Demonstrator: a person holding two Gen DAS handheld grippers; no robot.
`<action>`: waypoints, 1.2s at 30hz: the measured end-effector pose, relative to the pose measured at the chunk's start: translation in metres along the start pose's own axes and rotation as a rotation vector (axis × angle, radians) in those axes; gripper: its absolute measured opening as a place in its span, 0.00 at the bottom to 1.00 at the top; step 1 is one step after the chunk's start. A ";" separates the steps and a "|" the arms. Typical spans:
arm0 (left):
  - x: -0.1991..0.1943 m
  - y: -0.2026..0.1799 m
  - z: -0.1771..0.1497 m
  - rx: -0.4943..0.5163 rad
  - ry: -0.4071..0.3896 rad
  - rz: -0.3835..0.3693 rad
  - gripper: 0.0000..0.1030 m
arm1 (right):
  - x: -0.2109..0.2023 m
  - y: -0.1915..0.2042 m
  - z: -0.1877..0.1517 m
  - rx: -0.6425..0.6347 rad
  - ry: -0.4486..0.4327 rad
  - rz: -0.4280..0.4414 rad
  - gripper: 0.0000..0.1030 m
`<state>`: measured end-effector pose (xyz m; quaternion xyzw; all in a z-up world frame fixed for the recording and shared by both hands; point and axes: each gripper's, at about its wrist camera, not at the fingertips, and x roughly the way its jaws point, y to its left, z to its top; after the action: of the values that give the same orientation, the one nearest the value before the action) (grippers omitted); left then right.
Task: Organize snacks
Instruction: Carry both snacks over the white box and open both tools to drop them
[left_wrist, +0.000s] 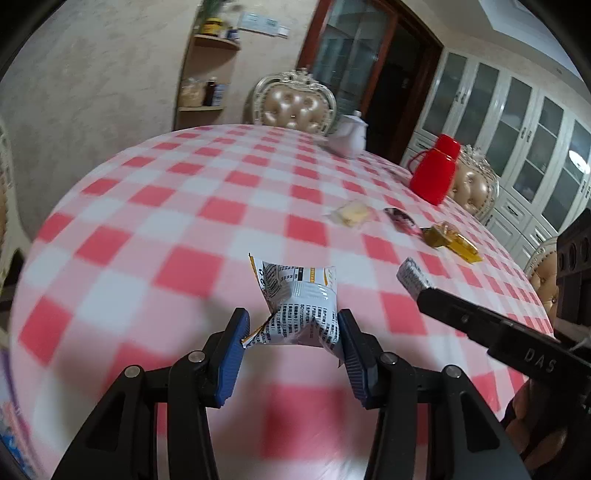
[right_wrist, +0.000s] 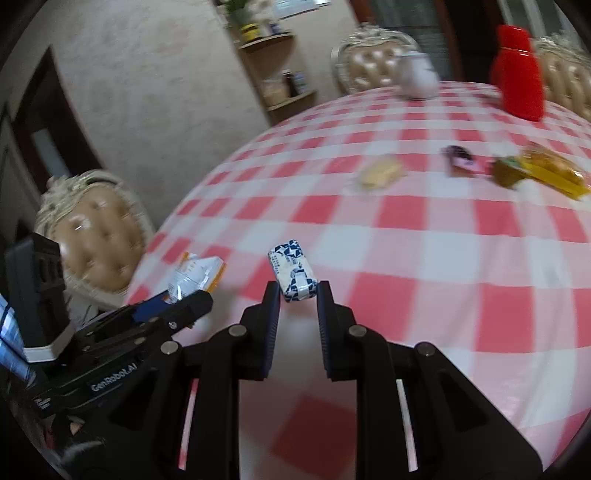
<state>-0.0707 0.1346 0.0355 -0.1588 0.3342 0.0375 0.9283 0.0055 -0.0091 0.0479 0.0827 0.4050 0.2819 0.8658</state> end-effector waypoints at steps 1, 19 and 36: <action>-0.008 0.009 -0.002 -0.018 -0.004 -0.001 0.48 | 0.002 0.008 -0.002 -0.015 0.008 0.026 0.23; -0.125 0.128 -0.052 -0.098 -0.065 0.169 0.48 | 0.041 0.133 -0.056 -0.277 0.179 0.310 0.23; -0.194 0.232 -0.091 -0.193 0.040 0.520 0.52 | 0.041 0.280 -0.145 -0.639 0.366 0.647 0.25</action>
<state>-0.3170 0.3324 0.0302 -0.1560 0.3768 0.3032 0.8613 -0.1995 0.2334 0.0299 -0.1164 0.3975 0.6564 0.6306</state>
